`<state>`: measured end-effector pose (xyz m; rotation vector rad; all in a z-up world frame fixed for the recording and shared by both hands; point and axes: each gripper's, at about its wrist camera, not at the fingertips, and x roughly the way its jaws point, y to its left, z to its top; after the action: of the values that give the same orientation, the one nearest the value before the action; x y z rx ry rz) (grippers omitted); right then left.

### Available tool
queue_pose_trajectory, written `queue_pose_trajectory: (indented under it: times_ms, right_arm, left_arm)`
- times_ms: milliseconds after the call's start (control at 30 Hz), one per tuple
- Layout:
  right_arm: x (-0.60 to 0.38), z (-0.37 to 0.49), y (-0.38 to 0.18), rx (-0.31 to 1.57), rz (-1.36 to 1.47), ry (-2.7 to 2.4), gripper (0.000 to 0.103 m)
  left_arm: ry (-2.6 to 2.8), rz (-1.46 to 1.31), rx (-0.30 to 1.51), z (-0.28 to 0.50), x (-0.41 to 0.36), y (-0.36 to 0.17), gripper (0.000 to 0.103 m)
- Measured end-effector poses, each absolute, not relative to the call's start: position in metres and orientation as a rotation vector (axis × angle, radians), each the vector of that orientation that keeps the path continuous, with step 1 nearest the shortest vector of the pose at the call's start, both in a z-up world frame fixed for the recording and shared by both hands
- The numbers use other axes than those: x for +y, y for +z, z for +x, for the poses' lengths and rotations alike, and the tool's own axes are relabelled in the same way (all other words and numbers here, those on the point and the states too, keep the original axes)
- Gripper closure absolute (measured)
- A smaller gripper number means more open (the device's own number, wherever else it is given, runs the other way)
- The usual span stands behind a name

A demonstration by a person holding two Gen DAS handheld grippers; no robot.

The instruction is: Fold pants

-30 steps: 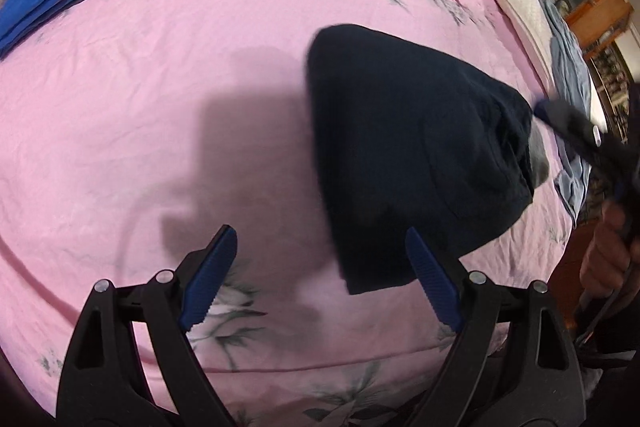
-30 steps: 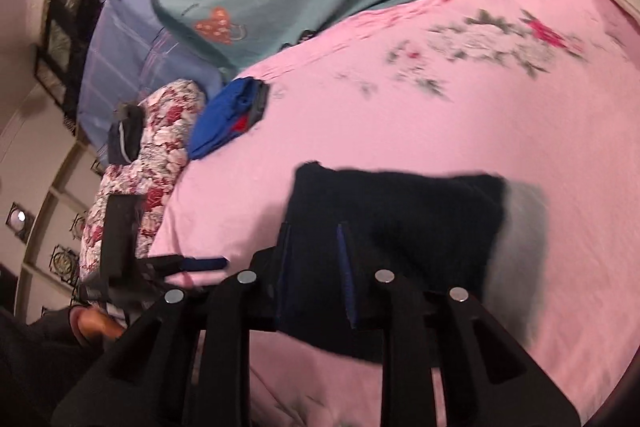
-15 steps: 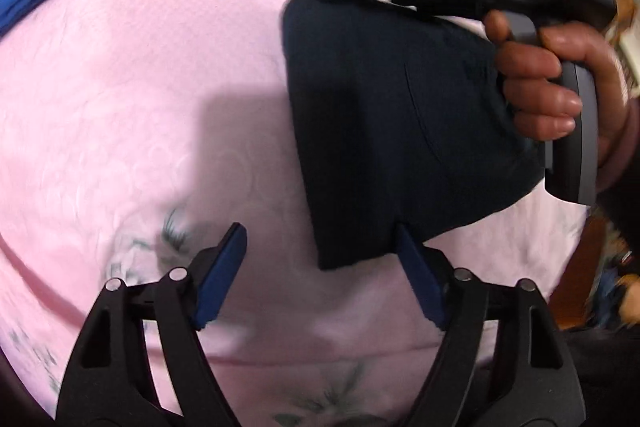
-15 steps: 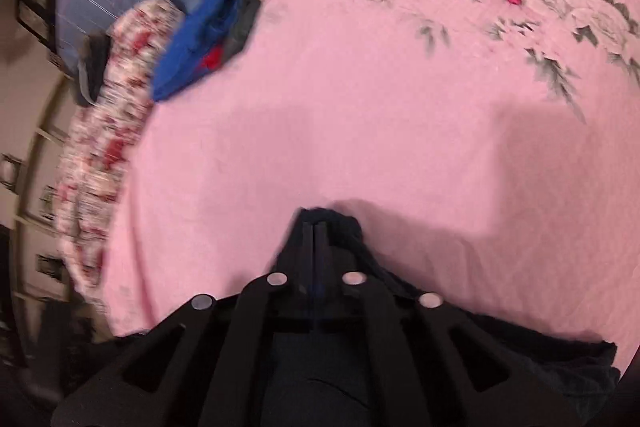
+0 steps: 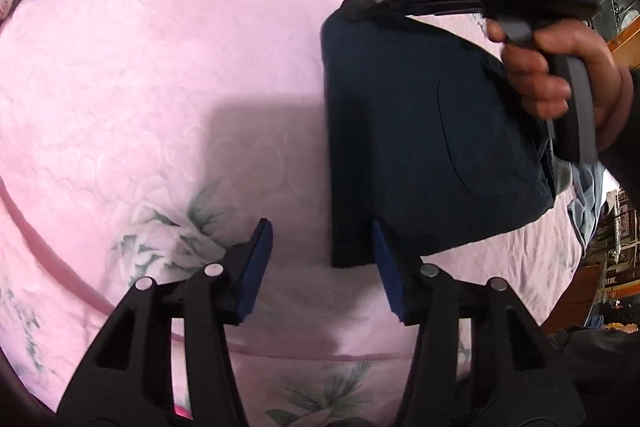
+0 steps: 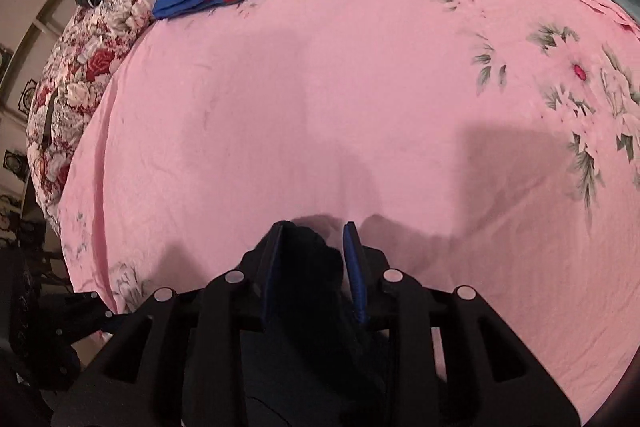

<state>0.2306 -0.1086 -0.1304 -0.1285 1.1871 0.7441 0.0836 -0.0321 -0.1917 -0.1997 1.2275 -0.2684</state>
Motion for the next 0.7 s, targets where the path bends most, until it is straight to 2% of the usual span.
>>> queue_pose_trajectory:
  times_ms: [33, 67, 100, 133, 200, 433, 700]
  right_arm:
    - [-0.113, 0.215, -0.116, 1.125, -0.144, 0.734, 0.070]
    - [-0.114, 0.202, -0.103, 1.076, -0.160, 0.739, 0.067]
    - [-0.118, 0.185, -0.092, 1.022, -0.179, 0.746, 0.064]
    - [-0.124, 0.166, -0.084, 0.971, -0.197, 0.745, 0.063]
    - [-0.132, 0.133, -0.074, 0.904, -0.223, 0.731, 0.053]
    - [-0.158, 0.050, -0.095, 0.908, -0.220, 0.619, 0.052]
    - [-0.142, 0.011, -0.125, 0.873, -0.425, 0.505, 0.052]
  left_arm:
    - [-0.265, -0.222, 1.223, 0.084, -0.027, -0.187, 0.036]
    - [-0.248, -0.251, 1.215, 0.084, -0.018, -0.182, 0.019]
    - [-0.227, -0.274, 1.203, 0.082, -0.012, -0.176, 0.013]
    - [-0.202, -0.304, 1.185, 0.081, -0.002, -0.172, 0.013]
    - [-0.165, -0.344, 1.188, 0.080, 0.016, -0.171, 0.012]
    - [-0.144, -0.405, 1.223, 0.095, 0.038, -0.170, 0.011]
    - [-0.232, -0.367, 1.252, 0.117, 0.032, -0.162, 0.011]
